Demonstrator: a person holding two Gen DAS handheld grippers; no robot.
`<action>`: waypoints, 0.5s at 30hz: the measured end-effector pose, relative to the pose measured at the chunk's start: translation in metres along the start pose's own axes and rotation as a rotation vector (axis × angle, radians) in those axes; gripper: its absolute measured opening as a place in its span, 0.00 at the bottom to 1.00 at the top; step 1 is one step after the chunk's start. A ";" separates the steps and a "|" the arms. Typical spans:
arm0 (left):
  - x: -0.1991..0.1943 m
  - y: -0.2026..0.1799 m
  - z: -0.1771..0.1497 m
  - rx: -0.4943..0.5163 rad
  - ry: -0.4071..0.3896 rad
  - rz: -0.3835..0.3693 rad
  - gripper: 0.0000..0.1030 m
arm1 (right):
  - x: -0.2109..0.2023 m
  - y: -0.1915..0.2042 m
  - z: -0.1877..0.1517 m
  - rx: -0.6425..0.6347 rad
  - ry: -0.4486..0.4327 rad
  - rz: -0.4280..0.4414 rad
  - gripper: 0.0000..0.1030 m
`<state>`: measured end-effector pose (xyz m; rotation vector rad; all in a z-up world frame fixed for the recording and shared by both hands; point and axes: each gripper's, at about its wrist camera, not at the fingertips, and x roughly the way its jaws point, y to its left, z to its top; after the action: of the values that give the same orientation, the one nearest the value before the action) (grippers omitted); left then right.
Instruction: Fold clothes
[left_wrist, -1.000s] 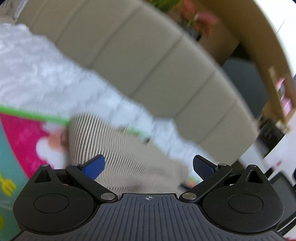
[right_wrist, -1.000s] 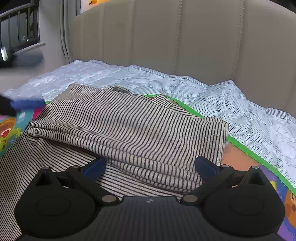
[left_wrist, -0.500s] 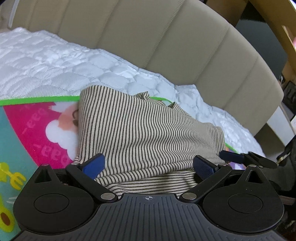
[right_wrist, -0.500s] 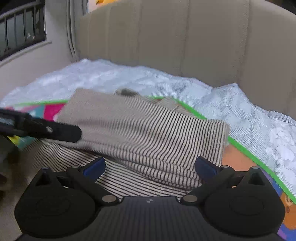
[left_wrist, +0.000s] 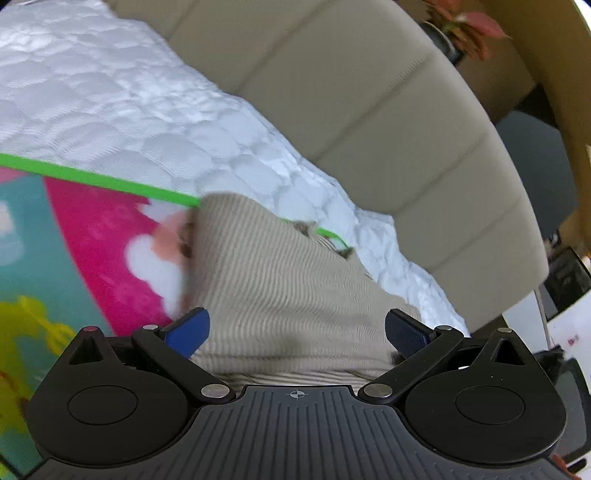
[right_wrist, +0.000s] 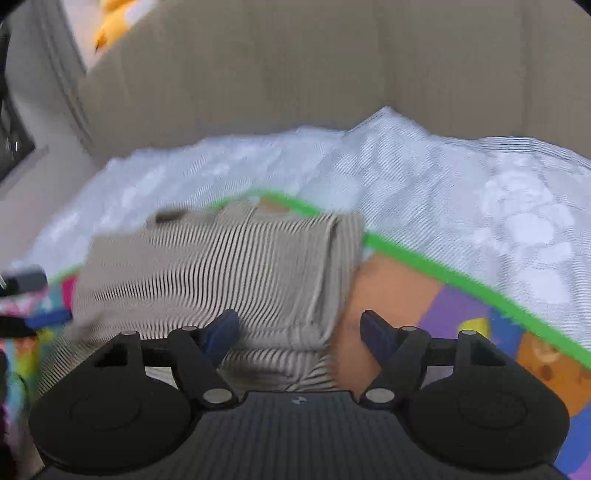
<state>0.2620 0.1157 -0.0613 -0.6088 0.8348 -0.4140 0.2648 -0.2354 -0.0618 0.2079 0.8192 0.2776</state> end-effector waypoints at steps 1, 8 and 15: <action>-0.002 0.002 0.006 0.002 0.009 0.008 1.00 | -0.006 -0.008 0.007 0.027 -0.009 0.025 0.71; 0.042 0.014 0.037 0.083 0.172 0.014 0.97 | 0.032 -0.042 0.040 0.118 0.124 0.128 0.50; 0.091 0.022 0.068 0.083 0.138 -0.032 0.97 | 0.084 -0.020 0.071 0.035 0.149 0.216 0.50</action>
<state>0.3727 0.1041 -0.0913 -0.5217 0.9353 -0.5213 0.3749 -0.2331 -0.0782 0.3120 0.9511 0.4861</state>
